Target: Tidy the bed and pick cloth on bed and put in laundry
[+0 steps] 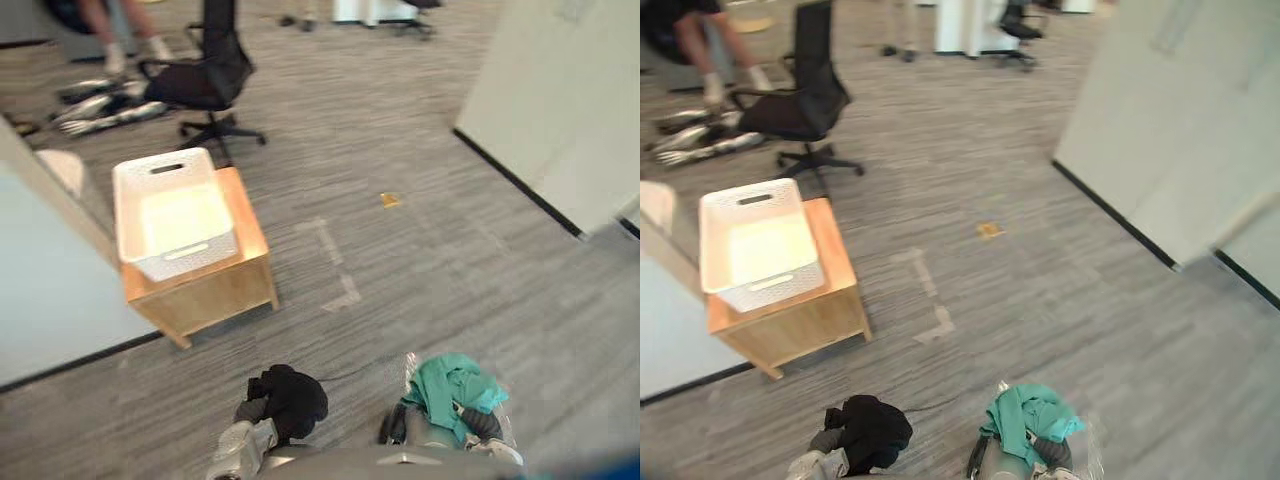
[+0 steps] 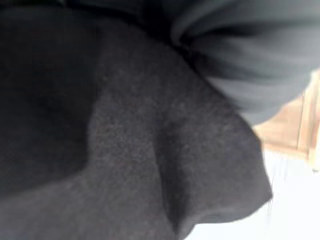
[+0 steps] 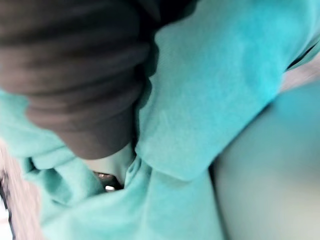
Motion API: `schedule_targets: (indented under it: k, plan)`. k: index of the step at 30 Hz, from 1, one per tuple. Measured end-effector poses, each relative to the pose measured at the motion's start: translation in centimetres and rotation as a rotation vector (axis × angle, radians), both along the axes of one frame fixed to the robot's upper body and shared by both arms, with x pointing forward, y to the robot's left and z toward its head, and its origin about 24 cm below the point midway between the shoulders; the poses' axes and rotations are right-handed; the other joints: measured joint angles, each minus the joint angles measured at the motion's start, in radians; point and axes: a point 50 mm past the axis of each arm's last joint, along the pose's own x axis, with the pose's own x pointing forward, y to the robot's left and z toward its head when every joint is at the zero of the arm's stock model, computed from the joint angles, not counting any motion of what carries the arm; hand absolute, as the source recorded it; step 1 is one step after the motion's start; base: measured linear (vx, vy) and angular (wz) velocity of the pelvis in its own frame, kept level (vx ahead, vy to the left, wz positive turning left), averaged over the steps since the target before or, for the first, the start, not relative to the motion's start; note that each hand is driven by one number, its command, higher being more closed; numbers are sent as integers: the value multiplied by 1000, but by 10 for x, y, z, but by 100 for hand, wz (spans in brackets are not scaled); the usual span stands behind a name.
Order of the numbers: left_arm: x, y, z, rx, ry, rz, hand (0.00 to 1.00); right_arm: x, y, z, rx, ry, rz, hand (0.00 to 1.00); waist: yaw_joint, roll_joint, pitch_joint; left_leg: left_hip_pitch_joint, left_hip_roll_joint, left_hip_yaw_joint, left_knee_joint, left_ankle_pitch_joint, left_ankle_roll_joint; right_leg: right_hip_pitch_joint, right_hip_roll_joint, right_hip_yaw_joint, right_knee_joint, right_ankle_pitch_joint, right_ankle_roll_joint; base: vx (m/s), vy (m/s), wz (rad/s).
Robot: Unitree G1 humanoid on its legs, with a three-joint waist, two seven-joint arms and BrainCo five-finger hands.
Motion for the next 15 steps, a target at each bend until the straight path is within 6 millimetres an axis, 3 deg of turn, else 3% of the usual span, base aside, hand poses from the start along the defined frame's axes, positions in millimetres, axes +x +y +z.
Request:
schedule_targets:
  k: [1,2,3,4,5,7,8,9,11,13,15]
  plan:
    - [-3,0,-1,-1,8,13,100,0,2,-1,4,7,19,100,-4,2,-1,24,22,-13,12,-23,-27,4,15,24,18,85,-4,605,-333,79]
    - [-6,-6,-3,-21,27,29,100,4,0,0,-3,4,33,100,0,23,-13,35,60,-23,33,-33,-38,4,34,17,78,62,-17,605,-335,49]
    - [-10,-9,-4,-24,36,38,100,10,0,2,-4,-9,38,100,7,34,-20,28,76,-23,66,-10,-63,-19,28,2,168,-20,-33,737,-415,39]
    - [-12,-9,-5,-25,48,48,100,17,-1,4,-6,-24,47,100,-3,43,-20,20,85,-22,121,20,-53,-18,14,-17,241,-95,-29,613,-335,37]
    - [-14,-10,-6,-31,54,59,100,18,-1,4,-4,-20,51,100,-4,48,-22,10,87,-20,163,37,-45,-9,13,-23,263,-127,-30,698,-391,41]
    - [-19,-11,-7,-53,63,125,100,16,-3,3,-9,3,78,100,-2,69,-28,-70,103,-15,389,134,-56,60,26,-56,262,-187,-42,528,-287,34]
    - [-24,-8,-8,-58,65,171,100,15,-4,2,-12,15,96,100,-2,79,-28,-158,116,-5,582,289,-86,136,50,-83,214,-206,-57,453,-231,42]
    - [-26,-6,-8,-60,56,200,100,16,-4,2,-12,15,103,100,2,86,-23,-252,166,32,776,271,-94,220,76,-104,154,-217,-72,541,-275,44]
    - [-26,-1,-6,-48,38,206,100,14,1,0,-6,34,128,100,13,80,-17,-378,201,71,909,216,-95,339,97,-142,66,-224,-74,397,-201,41]
    - [-21,2,-4,-42,6,189,100,12,6,-3,4,54,151,100,26,68,-17,-467,195,119,851,164,-93,422,101,-161,-13,-223,-63,336,-160,25]
    - [-19,2,-2,-47,-12,199,100,12,9,-3,15,55,152,100,36,63,-12,-505,173,235,576,116,-84,496,94,-172,-83,-224,-44,360,-43,8]
